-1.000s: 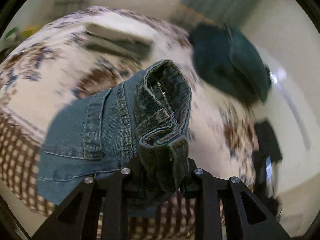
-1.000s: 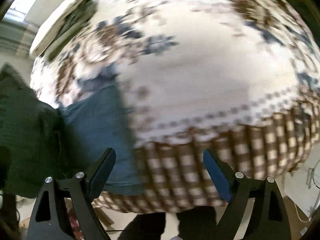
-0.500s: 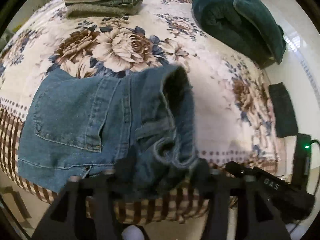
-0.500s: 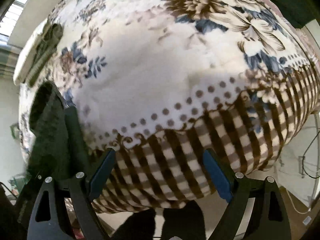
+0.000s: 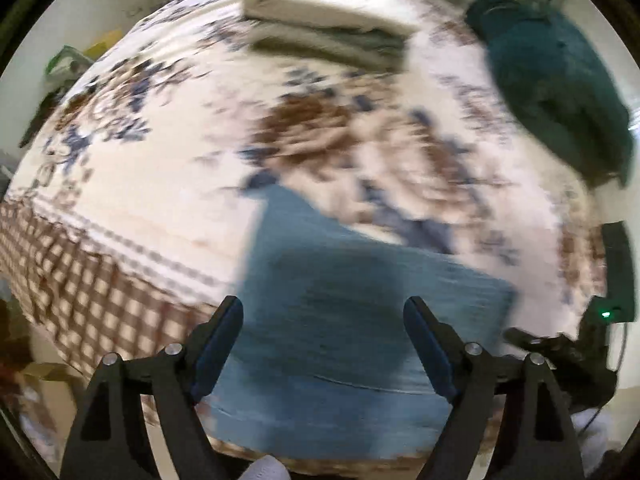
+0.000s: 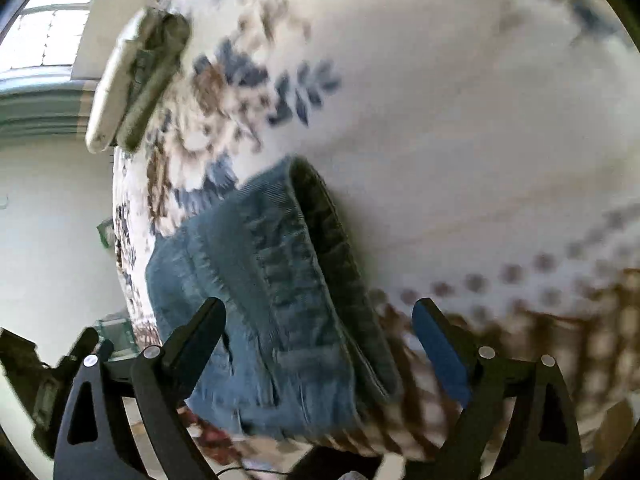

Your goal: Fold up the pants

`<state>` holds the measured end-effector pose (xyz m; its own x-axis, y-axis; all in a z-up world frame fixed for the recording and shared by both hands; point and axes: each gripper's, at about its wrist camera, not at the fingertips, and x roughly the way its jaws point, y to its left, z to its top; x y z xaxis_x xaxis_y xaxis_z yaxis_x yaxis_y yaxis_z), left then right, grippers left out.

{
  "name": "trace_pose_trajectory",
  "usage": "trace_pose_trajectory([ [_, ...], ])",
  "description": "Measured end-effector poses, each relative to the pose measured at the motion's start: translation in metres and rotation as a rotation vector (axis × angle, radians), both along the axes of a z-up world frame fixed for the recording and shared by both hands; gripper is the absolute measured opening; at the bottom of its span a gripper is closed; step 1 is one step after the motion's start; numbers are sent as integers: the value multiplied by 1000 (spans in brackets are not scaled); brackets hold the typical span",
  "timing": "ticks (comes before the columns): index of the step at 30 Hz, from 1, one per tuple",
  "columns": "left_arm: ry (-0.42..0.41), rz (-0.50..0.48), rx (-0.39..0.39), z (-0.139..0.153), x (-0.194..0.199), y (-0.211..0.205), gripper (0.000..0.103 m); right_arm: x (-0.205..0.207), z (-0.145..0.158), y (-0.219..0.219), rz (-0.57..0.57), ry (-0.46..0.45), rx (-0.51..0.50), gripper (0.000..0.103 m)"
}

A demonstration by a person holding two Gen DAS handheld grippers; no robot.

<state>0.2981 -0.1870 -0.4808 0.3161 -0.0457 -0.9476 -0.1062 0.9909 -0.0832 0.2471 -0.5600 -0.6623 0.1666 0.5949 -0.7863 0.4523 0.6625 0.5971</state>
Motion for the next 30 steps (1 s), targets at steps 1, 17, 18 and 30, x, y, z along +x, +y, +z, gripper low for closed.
trace_pose_trajectory([
  [1, 23, 2, 22, -10, 7, 12, 81, 3, -13, 4, -1, 23, 14, 96],
  [17, 131, -15, -38, -61, 50, 32, 81, -13, 38, 15, -64, -23, -249, 13],
  [18, 128, -21, -41, -63, 55, 29, 81, -16, 31, 11, -87, -7, -233, 13],
  [30, 156, -14, -140, -81, 73, 51, 100, -22, 6, -10, -145, 95, -133, 45],
])
